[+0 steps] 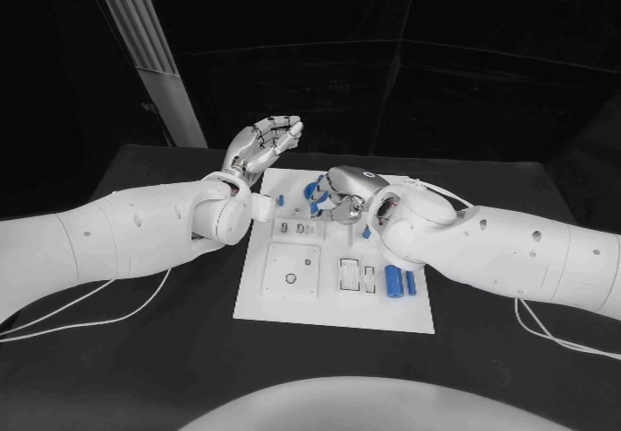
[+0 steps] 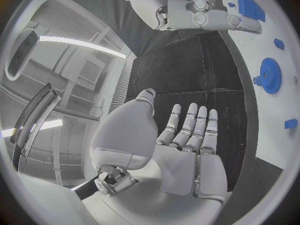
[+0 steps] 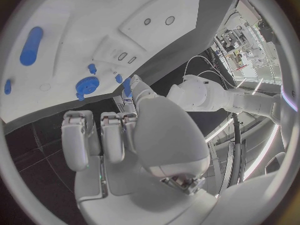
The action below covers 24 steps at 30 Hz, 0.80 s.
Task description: Assemble the parts on the task board
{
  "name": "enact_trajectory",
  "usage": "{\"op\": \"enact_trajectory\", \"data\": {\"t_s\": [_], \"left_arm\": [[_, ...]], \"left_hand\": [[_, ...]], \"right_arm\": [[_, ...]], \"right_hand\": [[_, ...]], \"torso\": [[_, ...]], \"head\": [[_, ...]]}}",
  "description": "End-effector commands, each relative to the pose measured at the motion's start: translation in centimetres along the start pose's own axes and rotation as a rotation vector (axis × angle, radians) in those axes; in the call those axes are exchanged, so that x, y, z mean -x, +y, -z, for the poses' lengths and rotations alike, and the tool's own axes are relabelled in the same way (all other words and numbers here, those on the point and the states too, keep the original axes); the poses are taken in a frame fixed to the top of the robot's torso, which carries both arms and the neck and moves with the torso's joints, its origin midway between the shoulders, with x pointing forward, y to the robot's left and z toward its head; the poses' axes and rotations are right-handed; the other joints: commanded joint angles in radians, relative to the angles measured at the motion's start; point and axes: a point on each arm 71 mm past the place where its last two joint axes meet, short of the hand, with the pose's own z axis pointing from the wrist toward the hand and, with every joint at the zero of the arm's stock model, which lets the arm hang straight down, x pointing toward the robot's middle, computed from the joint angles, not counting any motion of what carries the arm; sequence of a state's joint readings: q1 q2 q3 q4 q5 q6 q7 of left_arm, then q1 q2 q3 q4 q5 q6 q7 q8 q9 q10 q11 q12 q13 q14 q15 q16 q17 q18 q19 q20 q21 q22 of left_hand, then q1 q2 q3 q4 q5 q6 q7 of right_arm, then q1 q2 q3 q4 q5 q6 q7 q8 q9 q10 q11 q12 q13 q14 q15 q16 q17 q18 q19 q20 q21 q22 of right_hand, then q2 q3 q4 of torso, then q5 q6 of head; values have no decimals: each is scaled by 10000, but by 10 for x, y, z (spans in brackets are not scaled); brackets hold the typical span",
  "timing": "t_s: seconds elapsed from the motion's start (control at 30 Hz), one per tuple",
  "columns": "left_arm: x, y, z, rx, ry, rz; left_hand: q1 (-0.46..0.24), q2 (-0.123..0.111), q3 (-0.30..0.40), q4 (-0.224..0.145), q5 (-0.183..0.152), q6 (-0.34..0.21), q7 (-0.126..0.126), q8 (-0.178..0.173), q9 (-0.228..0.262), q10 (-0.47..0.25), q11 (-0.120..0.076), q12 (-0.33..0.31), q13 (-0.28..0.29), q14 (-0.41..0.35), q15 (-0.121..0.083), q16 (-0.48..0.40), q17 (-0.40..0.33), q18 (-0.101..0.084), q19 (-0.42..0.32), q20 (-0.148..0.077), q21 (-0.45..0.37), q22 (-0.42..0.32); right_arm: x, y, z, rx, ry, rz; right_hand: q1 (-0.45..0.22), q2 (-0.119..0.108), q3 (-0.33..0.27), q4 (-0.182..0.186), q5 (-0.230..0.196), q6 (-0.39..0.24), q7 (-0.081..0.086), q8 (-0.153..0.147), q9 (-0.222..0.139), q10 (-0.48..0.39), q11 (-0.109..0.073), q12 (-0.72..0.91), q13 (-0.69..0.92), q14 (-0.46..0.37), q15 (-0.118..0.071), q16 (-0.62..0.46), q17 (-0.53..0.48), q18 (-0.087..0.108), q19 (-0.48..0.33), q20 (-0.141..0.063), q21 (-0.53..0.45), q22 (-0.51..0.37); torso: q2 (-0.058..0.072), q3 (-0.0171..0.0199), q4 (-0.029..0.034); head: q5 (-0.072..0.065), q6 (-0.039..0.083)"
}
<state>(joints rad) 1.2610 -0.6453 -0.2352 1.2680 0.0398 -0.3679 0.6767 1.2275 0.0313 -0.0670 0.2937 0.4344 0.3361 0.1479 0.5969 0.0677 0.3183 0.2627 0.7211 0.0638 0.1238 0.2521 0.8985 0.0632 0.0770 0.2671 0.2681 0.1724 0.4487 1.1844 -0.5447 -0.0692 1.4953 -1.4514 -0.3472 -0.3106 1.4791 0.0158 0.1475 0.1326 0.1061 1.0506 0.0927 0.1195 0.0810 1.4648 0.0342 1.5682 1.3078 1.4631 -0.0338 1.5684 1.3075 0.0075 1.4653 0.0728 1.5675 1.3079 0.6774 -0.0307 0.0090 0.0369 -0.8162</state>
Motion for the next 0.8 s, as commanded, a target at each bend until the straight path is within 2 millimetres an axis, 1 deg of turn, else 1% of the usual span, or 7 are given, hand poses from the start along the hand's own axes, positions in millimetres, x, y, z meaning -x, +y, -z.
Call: {"op": "enact_trajectory", "data": {"t_s": [0.03,0.17,0.33,0.4,0.57,0.7,0.8], "left_arm": [[0,-20,2,-2716,86,27],[0,-20,2,-2716,95,35],[-1,-20,2,-2716,101,42],[-1,-20,2,-2714,107,49],[-1,-20,3,-2710,102,47],[-1,-20,2,-2711,112,56],[-1,-20,2,-2711,118,61]], "left_hand": [[-12,112,-56,-10,47,-36,1484,32,-10,-85,17,63,14,27,42,39,11,58,-56,4,34,-9],[-12,112,-56,-10,47,-36,1484,32,-10,-85,17,63,14,27,42,39,11,58,-56,4,34,-9],[-12,112,-56,-10,47,-36,1484,32,-10,-85,17,63,14,27,42,39,11,58,-56,4,34,-9],[-12,112,-56,-10,47,-36,1484,32,-10,-85,17,63,14,27,42,39,11,58,-56,4,34,-9],[-12,112,-56,-10,47,-36,1484,32,-10,-85,17,63,14,27,42,39,11,58,-56,4,34,-9],[-4,121,-64,-11,66,-38,1485,36,-10,-88,17,71,14,27,43,39,11,60,-61,7,36,-7],[-4,121,-64,-11,66,-38,1485,36,-10,-88,17,71,14,27,43,39,11,60,-61,7,36,-7]], "right_arm": [[-9,1,-2,-334,322,536],[-18,4,-5,-347,329,615],[-24,3,-9,-412,268,634],[-27,2,-11,-452,262,636],[-32,1,-14,-545,292,644],[-36,1,-16,-608,353,652],[-38,0,-17,-661,381,647]], "right_hand": [[-97,-19,-67,18,5,501,140,-36,43,1060,89,26,2630,1076,67,24,2633,-75,1055,67,32,2629],[-98,-21,-68,16,7,503,144,-39,42,1060,93,26,2630,1076,70,24,2633,-75,1055,69,32,2629],[-113,-41,-86,7,7,507,163,-57,34,1060,112,26,2630,1076,84,24,2633,-75,1055,81,32,2629],[-119,-51,-94,3,4,507,168,-65,31,1060,118,26,2630,1076,89,24,2633,-75,1055,86,32,2629],[-145,-65,-114,1,-9,502,190,-92,19,1060,136,26,2630,1076,105,24,2633,-75,1055,100,32,2629],[-169,-65,-124,7,-7,496,203,-111,11,1060,148,26,2630,1076,114,24,2633,-75,1055,109,32,2629],[-188,-64,-132,14,-4,492,212,-124,6,1060,156,26,2630,1076,121,24,2633,-75,1055,115,32,2629]], "torso": [[8,2,-11],[14,5,-19],[18,-4,-10],[19,-1,-7],[22,3,-24],[15,-2,-3],[14,3,-2]], "head": [[8,-39],[3,-51],[-6,-79],[-5,-97],[-2,-132],[-37,-165],[-44,-183]]}}
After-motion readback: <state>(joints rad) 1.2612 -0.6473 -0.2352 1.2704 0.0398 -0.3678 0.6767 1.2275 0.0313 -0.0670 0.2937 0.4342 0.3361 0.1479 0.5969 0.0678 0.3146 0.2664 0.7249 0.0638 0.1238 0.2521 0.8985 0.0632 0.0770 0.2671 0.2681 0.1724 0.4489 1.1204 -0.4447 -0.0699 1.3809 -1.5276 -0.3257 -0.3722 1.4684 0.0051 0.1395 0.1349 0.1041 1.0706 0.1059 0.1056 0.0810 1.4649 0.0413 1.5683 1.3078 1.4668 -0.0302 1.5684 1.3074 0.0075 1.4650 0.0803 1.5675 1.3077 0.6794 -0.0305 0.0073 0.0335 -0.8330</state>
